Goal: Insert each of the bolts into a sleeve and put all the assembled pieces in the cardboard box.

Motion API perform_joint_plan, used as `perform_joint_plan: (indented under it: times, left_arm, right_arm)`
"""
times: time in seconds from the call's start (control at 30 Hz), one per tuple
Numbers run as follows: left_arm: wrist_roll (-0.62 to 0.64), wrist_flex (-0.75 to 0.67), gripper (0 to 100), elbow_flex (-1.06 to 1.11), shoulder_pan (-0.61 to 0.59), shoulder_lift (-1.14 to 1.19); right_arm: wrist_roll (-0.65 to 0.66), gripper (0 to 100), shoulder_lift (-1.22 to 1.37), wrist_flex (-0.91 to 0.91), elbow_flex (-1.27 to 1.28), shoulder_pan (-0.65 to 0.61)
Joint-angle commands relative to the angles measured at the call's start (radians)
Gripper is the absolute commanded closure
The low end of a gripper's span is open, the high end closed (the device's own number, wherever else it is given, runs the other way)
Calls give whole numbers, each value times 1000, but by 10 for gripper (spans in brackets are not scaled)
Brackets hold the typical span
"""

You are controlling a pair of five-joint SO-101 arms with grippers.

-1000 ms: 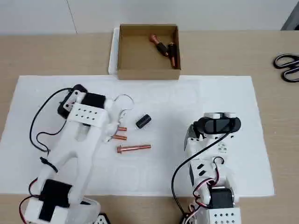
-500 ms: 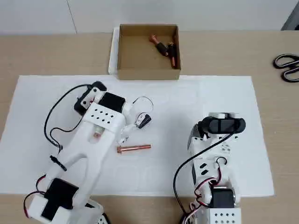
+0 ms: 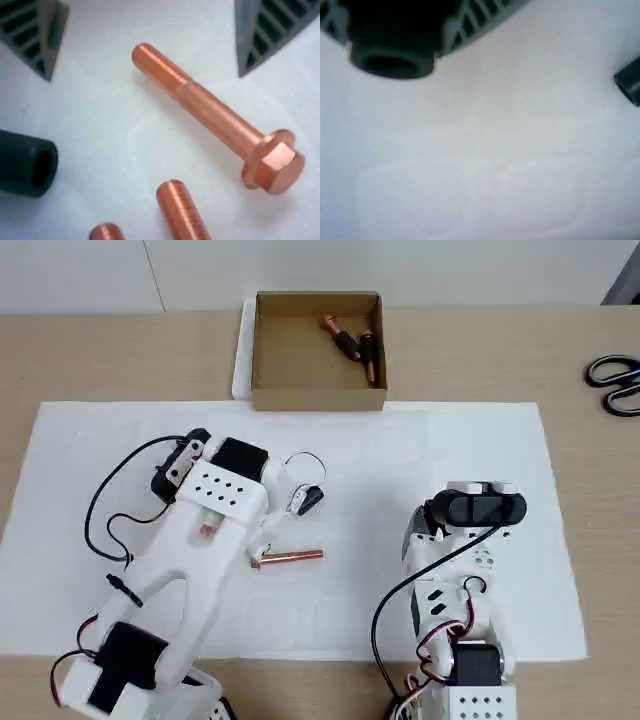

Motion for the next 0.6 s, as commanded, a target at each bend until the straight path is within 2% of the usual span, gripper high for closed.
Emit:
perform_joint_plan:
  times: [0.0,0.3,0.57]
  left_arm:
    - [5,2,771,33,38,-5]
    - [5,-31,771,99,51,-5]
    - [5,-192,771,199,52,-5]
  right_arm:
    - [3,994,-16,-5,5,5]
    - [3,994,-19,-5,5,7]
    - [3,994,-19,-5,5,7]
